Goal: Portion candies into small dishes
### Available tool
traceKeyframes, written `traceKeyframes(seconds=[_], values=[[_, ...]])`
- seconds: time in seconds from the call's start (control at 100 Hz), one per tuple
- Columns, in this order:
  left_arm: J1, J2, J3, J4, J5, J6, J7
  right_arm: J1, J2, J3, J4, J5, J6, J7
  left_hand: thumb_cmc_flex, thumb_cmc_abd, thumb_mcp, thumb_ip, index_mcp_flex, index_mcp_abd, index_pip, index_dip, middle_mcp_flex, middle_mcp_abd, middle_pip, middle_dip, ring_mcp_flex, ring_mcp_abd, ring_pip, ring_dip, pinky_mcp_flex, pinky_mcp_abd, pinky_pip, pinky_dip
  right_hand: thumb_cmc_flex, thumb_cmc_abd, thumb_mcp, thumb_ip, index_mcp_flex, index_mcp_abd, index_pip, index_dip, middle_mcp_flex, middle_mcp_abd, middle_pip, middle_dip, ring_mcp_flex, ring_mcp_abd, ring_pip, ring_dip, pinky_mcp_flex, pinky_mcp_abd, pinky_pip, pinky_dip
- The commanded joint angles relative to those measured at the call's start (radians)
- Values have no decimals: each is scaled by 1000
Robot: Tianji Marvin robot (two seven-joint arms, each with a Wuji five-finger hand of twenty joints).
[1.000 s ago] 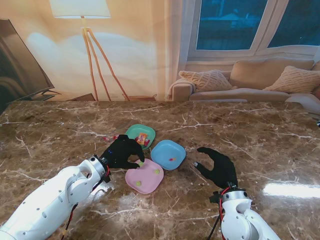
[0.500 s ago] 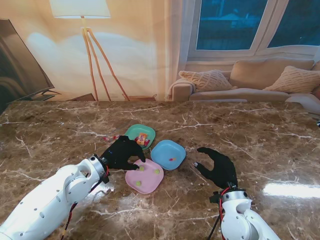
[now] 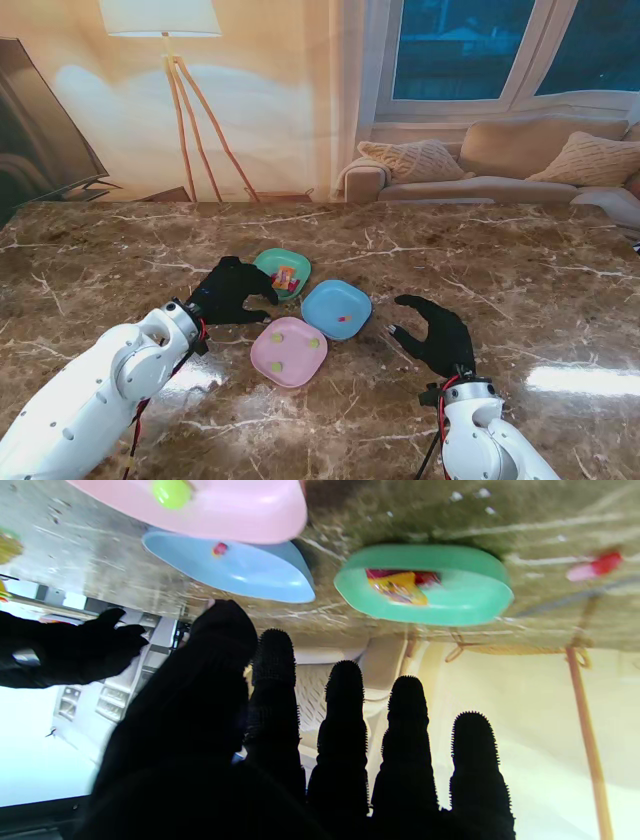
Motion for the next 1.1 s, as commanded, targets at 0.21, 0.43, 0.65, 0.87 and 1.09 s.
traceKeyframes(seconds=[0.21, 0.43, 0.65, 0.87, 1.09], values=[[-33, 24, -78, -41, 28, 48, -122, -4, -3, 1, 5, 1, 5, 8, 78, 20, 22, 69, -39, -4, -16, 26, -48, 9, -10, -8, -34, -5, -25, -2, -21, -5, -24, -8, -18, 5, 17, 13, 2, -21, 1, 9, 7, -4, -2, 10, -32, 14, -5, 9, -11, -3, -22, 17], [-88, 33, -86, 7, 8, 99, -214, -4, -2, 9, 2, -2, 8, 11, 60, 3, 141, 76, -42, 7, -40, 39, -55, 11, -12, -11, -42, -2, -29, -2, -25, -4, -34, -5, -18, 4, 17, 13, 2, -23, 1, 9, 6, -5, -2, 10, -32, 14, -4, 9, -11, -3, -22, 17], [-159, 39, -46, 94, -3, 148, -259, -3, -2, 12, 2, -3, 12, 11, 49, 27, 168, 74, -98, 9, -73, 35, -83, 8, -16, -11, -56, -2, -29, 0, -26, -10, -36, -2, -17, 4, 17, 13, 2, -21, 1, 8, 7, -4, -2, 10, -32, 14, -4, 9, -11, -3, -22, 17], [-195, 39, -10, 160, -32, 233, -290, -6, -1, 19, -1, -4, 16, 19, 29, 35, 209, 80, -210, 26, -134, 25, -130, 8, -29, -15, -91, -4, -38, -4, -38, -19, -48, -2, -18, 4, 17, 13, 2, -20, 1, 8, 7, -4, -2, 10, -32, 15, -4, 9, -10, -2, -21, 17], [-245, 36, 45, 234, -54, 289, -286, -3, 1, 18, -1, -6, 19, 28, 23, 51, 191, 70, -324, 32, -180, 16, -190, 5, -39, -17, -126, -5, -44, -5, -48, -30, -56, 0, -18, 5, 16, 13, 2, -21, 1, 8, 6, -3, -2, 10, -32, 16, -4, 9, -10, -3, -20, 17]])
